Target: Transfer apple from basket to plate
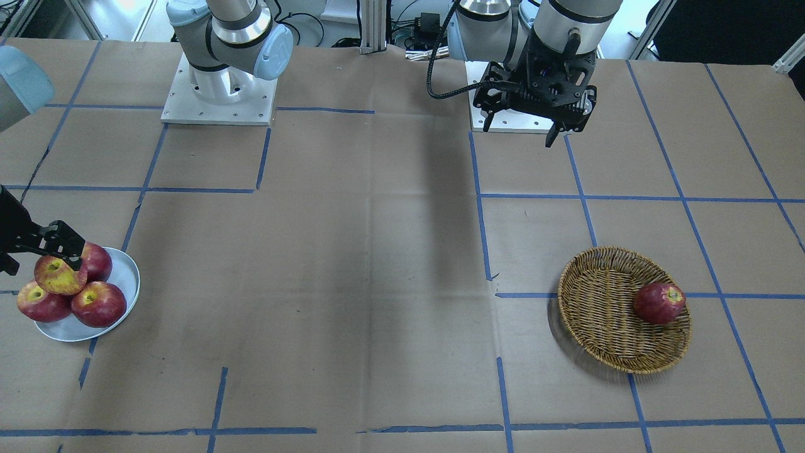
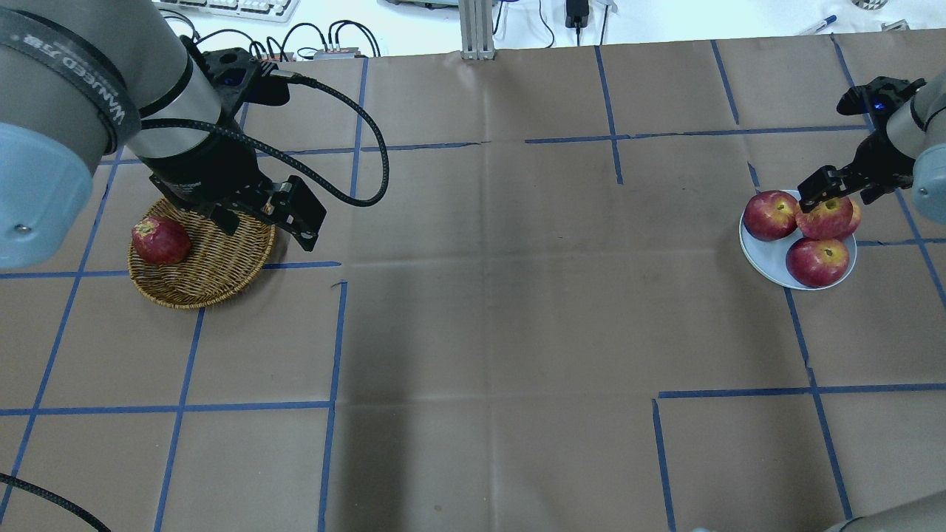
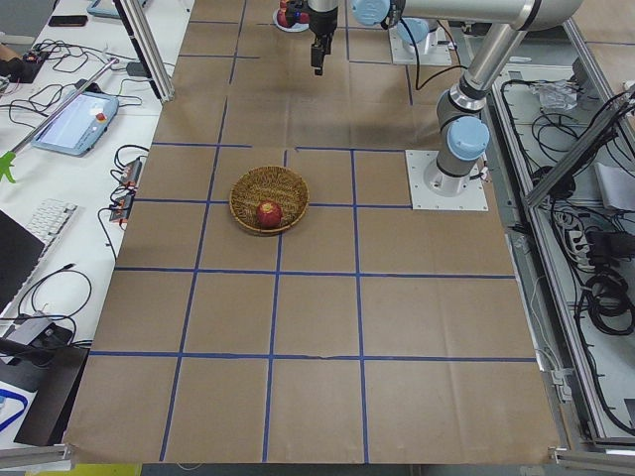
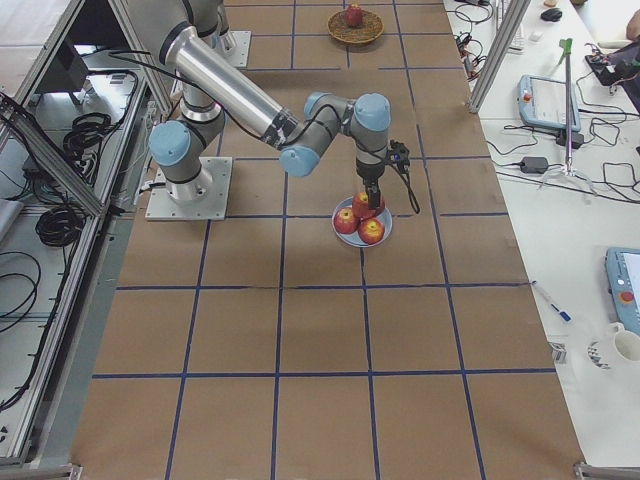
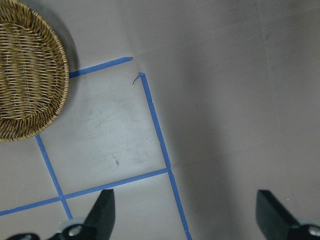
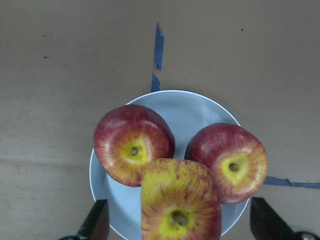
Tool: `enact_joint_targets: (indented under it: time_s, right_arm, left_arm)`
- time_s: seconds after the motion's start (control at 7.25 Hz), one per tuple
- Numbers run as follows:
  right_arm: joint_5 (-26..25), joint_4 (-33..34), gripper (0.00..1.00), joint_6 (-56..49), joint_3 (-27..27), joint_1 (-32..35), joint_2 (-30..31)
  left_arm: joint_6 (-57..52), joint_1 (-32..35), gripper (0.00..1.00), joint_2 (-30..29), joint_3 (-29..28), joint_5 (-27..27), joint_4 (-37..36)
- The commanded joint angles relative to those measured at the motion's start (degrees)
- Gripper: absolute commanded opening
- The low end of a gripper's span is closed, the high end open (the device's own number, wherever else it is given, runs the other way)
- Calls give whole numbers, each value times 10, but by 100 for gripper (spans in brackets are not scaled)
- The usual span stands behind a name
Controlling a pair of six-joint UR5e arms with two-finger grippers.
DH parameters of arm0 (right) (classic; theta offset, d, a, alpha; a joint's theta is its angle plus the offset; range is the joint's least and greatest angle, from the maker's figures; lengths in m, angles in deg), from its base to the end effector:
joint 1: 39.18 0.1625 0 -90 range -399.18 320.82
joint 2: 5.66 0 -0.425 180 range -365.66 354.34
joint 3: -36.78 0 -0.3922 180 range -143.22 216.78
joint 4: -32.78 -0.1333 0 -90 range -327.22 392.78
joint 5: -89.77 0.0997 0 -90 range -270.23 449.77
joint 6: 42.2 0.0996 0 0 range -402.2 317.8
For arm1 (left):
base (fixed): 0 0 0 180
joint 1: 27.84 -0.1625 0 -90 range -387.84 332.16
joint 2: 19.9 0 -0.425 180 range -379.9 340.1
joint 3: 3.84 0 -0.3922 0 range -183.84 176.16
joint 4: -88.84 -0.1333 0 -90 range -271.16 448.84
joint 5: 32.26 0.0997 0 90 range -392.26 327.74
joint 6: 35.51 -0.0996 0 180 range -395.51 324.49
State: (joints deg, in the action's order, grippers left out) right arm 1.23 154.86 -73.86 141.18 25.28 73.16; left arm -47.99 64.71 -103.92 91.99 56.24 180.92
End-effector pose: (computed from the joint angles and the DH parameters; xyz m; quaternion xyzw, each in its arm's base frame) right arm -0.1131 -0.5517 0.3225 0.0540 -0.9968 0.0559 0.0160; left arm -0.1555 -0.4377 0.4833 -0.1305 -0.9912 -0.0156 0.0145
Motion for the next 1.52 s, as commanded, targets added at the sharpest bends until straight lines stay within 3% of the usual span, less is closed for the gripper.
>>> enact_joint_targets:
  time_s: [0.0, 0.41, 0.69, 1.38]
  right_arm:
    - [-1, -104, 100, 74, -16, 47, 66]
    - [-8, -205, 100, 220, -17, 154, 129]
    - [-19, -308, 100, 302, -85, 225, 128]
    - [-14, -321, 100, 301, -95, 240, 132]
  left_arm:
    - [0, 0, 99, 1, 0, 0, 0]
    - [0, 0, 99, 0, 0, 0, -1]
    - [0, 0, 99, 0, 1, 0, -1]
    - [-3, 1, 99, 11, 10, 1, 7]
